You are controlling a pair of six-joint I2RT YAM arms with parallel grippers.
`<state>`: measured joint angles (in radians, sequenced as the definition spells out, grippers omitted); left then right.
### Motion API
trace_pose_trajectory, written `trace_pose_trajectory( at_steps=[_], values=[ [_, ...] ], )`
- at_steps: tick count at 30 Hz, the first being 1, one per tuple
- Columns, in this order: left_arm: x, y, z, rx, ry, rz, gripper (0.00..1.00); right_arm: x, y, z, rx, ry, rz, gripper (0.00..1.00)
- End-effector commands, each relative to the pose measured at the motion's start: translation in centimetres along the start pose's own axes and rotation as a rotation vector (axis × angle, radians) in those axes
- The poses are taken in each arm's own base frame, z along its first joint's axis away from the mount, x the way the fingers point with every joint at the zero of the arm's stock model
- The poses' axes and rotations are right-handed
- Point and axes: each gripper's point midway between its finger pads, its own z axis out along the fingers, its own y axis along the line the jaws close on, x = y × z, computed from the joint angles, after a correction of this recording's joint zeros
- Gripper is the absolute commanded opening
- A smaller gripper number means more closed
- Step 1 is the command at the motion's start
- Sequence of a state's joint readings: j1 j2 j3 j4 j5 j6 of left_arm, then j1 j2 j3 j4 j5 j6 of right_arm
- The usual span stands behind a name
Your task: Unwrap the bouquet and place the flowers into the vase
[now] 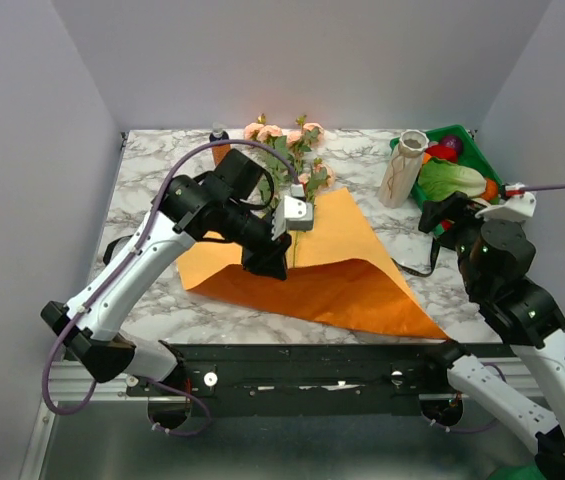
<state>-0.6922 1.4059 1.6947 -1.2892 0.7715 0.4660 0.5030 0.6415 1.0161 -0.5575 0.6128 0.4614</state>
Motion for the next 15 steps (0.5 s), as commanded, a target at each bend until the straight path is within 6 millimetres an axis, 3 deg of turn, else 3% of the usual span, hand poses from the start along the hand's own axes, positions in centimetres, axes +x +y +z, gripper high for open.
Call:
trace_pose_trajectory(
  at_steps=[1, 6, 10, 13, 14, 15],
  values=[
    [4.0, -6.2, -1.8, 0.123, 0.105, 0.001, 0.43, 2.4, 2.4, 1.3, -0.091, 0.081, -0.034, 0.92],
    [2.4, -8.6, -3.1, 0.153, 0.025, 0.049, 0.41, 6.1, 4.9, 3.4, -0.16, 0.189, -0.065, 0.92],
    [3.4, -9.9, -3.0, 0.188, 0.03, 0.05, 0.23, 9.9, 8.0, 6.0, -0.195, 0.278, -0.128, 0.92],
    [4.0, -10.7, -3.1, 0.209, 0.023, 0.04, 0.17, 12.5, 10.8, 7.1, -0.245, 0.334, -0.184, 0.91],
    [4.1, -10.9, -3.3, 0.206, 0.019, 0.041, 0.12, 14.8, 11.5, 8.3, -0.237, 0.391, -0.22, 0.91],
    [3.8, -11.1, -3.7, 0.195, 0.007, 0.057, 0.1, 16.4, 12.5, 8.3, -0.274, 0.438, -0.235, 0.9]
  ],
)
